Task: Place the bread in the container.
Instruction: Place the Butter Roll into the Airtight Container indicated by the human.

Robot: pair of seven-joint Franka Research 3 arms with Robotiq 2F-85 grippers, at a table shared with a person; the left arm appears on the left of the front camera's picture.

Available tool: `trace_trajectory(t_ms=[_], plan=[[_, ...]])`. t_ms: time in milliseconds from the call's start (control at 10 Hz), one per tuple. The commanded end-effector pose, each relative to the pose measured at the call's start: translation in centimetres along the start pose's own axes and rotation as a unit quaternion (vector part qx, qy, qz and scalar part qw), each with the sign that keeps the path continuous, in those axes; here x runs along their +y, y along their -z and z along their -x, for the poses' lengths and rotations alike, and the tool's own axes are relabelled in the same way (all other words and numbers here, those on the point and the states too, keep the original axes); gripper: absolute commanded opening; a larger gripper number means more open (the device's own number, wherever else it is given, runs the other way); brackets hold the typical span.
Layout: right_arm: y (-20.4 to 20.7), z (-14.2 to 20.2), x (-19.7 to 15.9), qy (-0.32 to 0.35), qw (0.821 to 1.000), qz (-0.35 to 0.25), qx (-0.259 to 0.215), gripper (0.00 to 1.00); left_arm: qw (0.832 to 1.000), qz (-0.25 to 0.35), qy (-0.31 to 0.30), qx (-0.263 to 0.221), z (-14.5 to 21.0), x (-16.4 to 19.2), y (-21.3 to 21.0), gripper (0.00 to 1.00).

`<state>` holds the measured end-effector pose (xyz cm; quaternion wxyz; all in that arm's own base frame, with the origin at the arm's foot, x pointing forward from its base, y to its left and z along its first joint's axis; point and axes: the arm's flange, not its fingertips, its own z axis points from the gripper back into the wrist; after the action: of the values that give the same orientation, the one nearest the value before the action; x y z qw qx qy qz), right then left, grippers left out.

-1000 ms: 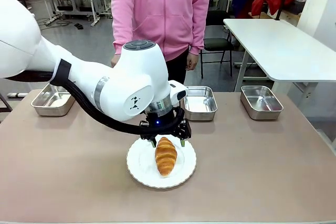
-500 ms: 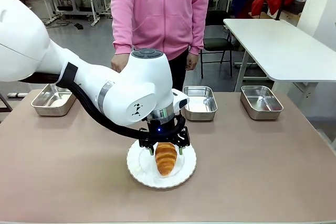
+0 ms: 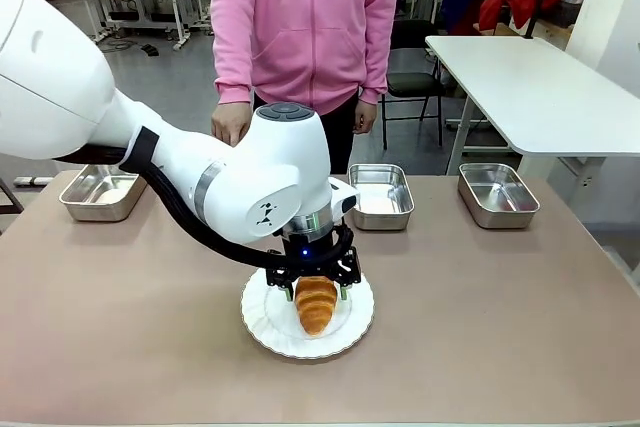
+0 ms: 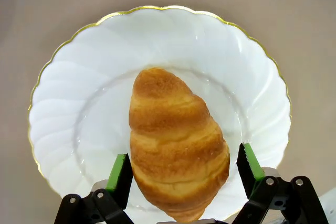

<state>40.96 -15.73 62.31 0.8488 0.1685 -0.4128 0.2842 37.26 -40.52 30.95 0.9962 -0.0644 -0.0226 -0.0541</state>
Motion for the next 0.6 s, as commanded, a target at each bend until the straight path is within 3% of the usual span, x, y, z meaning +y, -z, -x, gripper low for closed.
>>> trace_trajectory(t_ms=[0,100,200,300,400,500], plan=[[0.01,-0.17,-0.12,-0.008,1.0,-0.006,-0.015,1.0,0.999,-0.029,-0.013,-0.012,-0.23,-0.94,0.44,0.83],[0.01,-0.17,-0.12,-0.008,1.0,-0.006,-0.015,1.0,0.999,-0.036,-0.013,-0.009,-0.38,-0.93,0.56,0.81],[0.01,-0.17,-0.12,-0.008,1.0,-0.006,-0.015,1.0,0.999,-0.04,-0.012,-0.007,-0.43,-0.99,0.59,0.63],[0.01,-0.17,-0.12,-0.008,1.0,-0.006,-0.015,1.0,0.999,-0.042,-0.012,-0.007,-0.39,-0.93,0.51,0.61],[0.01,-0.17,-0.12,-0.008,1.0,-0.006,-0.015,1.0,0.999,-0.047,-0.011,-0.01,-0.36,-0.92,0.44,0.44],[0.01,-0.17,-0.12,-0.008,1.0,-0.006,-0.015,1.0,0.998,-0.053,-0.018,-0.011,-0.45,-0.73,0.42,0.42]])
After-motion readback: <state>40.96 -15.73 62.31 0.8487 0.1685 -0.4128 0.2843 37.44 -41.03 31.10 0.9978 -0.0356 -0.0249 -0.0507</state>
